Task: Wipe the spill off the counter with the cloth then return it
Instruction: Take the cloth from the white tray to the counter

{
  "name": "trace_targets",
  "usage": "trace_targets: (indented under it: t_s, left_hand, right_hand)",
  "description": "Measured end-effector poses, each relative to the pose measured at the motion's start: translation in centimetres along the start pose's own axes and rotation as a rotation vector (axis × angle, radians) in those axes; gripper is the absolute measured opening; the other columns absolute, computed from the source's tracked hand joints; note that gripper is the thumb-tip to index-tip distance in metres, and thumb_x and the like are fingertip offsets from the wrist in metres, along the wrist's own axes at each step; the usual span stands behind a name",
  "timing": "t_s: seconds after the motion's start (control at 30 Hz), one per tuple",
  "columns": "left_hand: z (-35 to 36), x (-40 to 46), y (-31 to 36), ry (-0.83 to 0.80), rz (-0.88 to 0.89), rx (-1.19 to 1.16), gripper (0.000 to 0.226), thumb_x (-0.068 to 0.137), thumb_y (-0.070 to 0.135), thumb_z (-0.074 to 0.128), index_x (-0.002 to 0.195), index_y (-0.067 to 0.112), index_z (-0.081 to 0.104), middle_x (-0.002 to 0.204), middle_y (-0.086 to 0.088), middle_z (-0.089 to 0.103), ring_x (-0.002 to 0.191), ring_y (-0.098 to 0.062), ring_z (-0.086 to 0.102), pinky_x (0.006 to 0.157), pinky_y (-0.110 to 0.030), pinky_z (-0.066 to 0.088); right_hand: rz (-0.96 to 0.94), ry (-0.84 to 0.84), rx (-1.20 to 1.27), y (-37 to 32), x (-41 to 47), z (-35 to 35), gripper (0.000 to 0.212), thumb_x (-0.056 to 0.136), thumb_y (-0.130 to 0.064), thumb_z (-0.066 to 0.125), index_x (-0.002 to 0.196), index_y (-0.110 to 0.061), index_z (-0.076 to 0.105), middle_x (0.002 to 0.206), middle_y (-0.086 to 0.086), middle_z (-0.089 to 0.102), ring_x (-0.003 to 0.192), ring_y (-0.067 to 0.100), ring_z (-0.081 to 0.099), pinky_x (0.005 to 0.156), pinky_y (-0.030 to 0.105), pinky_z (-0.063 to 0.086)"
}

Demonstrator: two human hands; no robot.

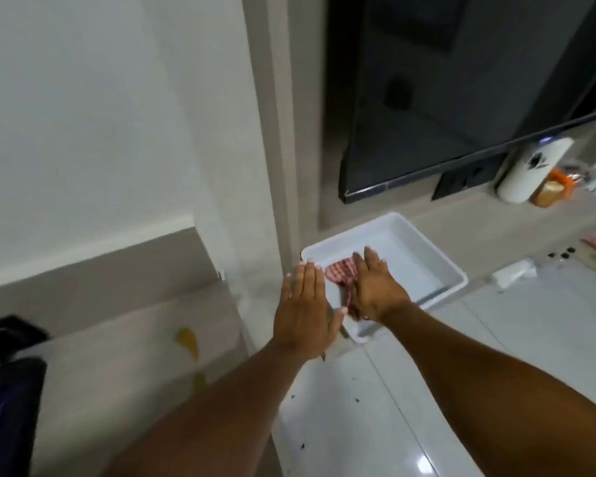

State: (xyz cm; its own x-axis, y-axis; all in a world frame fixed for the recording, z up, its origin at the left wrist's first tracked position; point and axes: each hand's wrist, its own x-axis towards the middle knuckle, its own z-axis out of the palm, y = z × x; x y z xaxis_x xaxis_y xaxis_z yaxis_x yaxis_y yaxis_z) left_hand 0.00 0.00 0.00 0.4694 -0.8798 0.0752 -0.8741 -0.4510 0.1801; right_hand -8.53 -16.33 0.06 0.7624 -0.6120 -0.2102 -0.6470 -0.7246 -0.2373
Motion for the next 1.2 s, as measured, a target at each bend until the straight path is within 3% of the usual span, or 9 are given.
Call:
trace_targets:
  t_s: [0.17,0.27,0.4,0.57,0.73,0.93,1.0,1.13,1.2]
  left_hand:
    - [2.6,2.3,0.3,-0.024,-0.051,0.026,0.089,0.099,0.068,0.025,0.162,0.007,0.013,0.171,-0.017,0.014,0.158,-0.036,0.01,0.125,-0.045,-0.003]
    - [3.4,3.3,-0.1,-0.046,-0.06,0.049,0.091,0.096,0.071,0.008,0.162,0.009,0.006,0.172,-0.015,0.007,0.159,-0.034,0.002,0.125,-0.044,-0.007]
    - [4.0,3.4,-0.3,-0.093,-0.068,0.03,0.093,0.094,0.073,0.011,0.162,0.011,-0.004,0.173,-0.013,-0.002,0.159,-0.033,-0.006,0.128,-0.047,-0.003]
    - [2.1,2.5,-2.1,-0.056,-0.026,0.022,0.093,0.095,0.067,0.023,0.162,0.006,0.002,0.172,-0.017,0.003,0.159,-0.034,0.002,0.129,-0.05,0.004]
    - [-1.4,-0.3,-4.1,-0.003,-0.02,0.031,0.087,0.096,0.059,0.024,0.162,0.004,0.008,0.172,-0.019,0.007,0.159,-0.035,0.005,0.129,-0.052,0.009]
    - [-4.7,-9.7,-6.8,-0.017,-0.034,0.109,0.084,0.099,0.052,0.042,0.16,0.001,0.012,0.17,-0.021,0.013,0.158,-0.037,0.009,0.128,-0.053,0.01]
    - [-5.4,-14.2,-7.9,-0.037,-0.059,0.063,0.082,0.096,0.048,0.035,0.159,-0.001,0.017,0.169,-0.023,0.016,0.158,-0.039,0.012,0.127,-0.054,0.012]
    - [-5.6,-23.8,-10.0,-0.006,-0.141,0.019,0.083,0.09,0.046,0.032,0.158,-0.001,0.025,0.166,-0.024,0.025,0.156,-0.038,0.021,0.127,-0.054,0.019]
    - [-4.8,-28.5,-11.2,-0.007,-0.175,-0.002,0.084,0.093,0.051,0.035,0.158,0.0,0.023,0.167,-0.023,0.026,0.156,-0.037,0.022,0.127,-0.053,0.018]
  right_hand:
    - [0.018,-0.077,0.078,-0.2,3.3,2.3,0.084,0.1,-0.036,0.051,0.157,-0.02,-0.008,0.167,0.011,-0.015,0.154,0.031,-0.013,0.122,0.042,-0.002]
    - [-0.013,-0.155,0.028,-0.3,4.4,4.1,0.098,0.092,-0.035,0.065,0.157,-0.022,-0.008,0.166,0.011,-0.02,0.152,0.033,-0.02,0.123,0.047,-0.003]
    - [0.042,-0.01,0.056,-0.8,4.9,5.9,0.077,0.097,-0.04,0.056,0.157,-0.029,0.008,0.169,0.005,-0.008,0.154,0.029,-0.013,0.116,0.042,-0.008]
    - [0.176,0.155,0.357,-1.0,4.3,4.4,0.057,0.101,-0.024,0.043,0.154,-0.025,0.023,0.166,0.005,0.012,0.154,0.032,0.009,0.125,0.052,0.009]
    - [0.051,0.336,0.379,-5.9,-0.9,1.7,0.07,0.1,-0.009,0.05,0.156,-0.033,0.017,0.169,-0.002,-0.002,0.154,0.019,-0.009,0.122,0.036,-0.007]
    - [-0.107,0.389,0.456,-15.9,-10.2,3.2,0.086,0.083,0.006,0.066,0.153,-0.029,0.032,0.168,0.002,0.013,0.153,0.018,-0.002,0.122,0.033,0.002]
    - [-0.1,0.334,0.502,-18.3,-13.4,4.6,0.093,0.078,0.013,0.065,0.152,-0.032,0.033,0.168,0.0,0.01,0.149,0.011,-0.005,0.123,0.032,0.002]
    - [-0.082,0.221,0.694,-23.1,-19.6,8.0,0.06,0.1,-0.017,0.049,0.153,-0.037,0.028,0.167,-0.01,0.01,0.153,0.01,0.0,0.126,0.045,0.011]
    - [0.005,0.146,0.771,-24.5,-22.6,10.1,0.059,0.102,-0.024,0.048,0.155,-0.034,0.024,0.168,-0.011,0.008,0.152,0.005,-0.001,0.127,0.043,0.01]
